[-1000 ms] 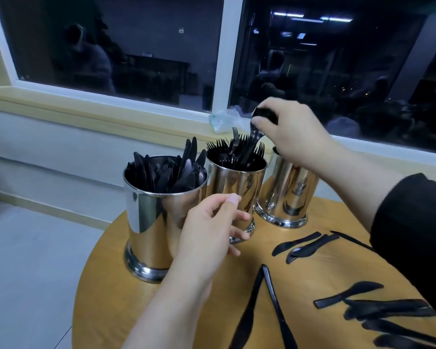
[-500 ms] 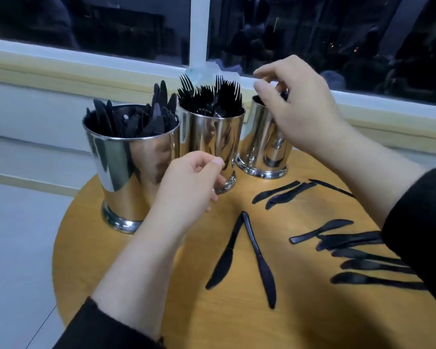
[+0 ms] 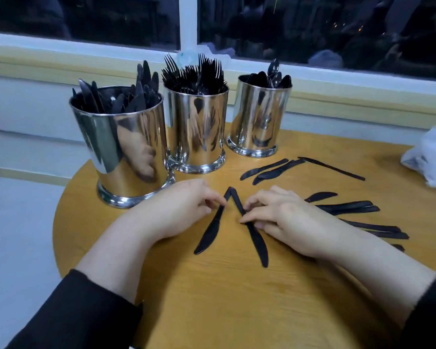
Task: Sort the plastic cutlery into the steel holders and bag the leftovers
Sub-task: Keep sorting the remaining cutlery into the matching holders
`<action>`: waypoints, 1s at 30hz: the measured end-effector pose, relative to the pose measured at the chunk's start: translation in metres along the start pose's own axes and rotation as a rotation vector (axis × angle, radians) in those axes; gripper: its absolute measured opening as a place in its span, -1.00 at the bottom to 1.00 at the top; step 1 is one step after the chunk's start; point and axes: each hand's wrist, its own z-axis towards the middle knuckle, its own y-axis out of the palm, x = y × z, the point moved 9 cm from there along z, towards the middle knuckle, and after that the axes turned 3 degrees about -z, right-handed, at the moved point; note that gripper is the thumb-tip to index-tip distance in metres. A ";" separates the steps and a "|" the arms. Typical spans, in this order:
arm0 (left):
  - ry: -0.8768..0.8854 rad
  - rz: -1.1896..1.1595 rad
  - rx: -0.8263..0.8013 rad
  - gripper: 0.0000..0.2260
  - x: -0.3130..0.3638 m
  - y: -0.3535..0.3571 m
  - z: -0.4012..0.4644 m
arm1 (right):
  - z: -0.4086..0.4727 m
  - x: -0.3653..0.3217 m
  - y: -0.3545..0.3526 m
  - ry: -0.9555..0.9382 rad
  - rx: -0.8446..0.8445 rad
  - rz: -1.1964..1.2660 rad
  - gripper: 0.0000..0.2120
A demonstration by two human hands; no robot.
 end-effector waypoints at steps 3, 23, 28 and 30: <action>0.025 0.012 -0.063 -0.69 0.000 0.007 0.004 | -0.005 0.008 -0.004 0.003 0.010 -0.007 -0.74; 0.001 0.123 -0.140 -0.98 0.008 0.023 0.019 | -0.027 0.023 -0.001 -0.039 -0.024 0.109 -0.96; -0.015 0.183 -0.128 -0.94 0.013 0.023 0.018 | -0.044 0.029 -0.001 -0.039 0.099 0.188 -0.83; -0.021 0.212 -0.124 -0.94 0.015 0.023 0.018 | -0.051 0.037 -0.009 0.010 0.163 0.283 -0.85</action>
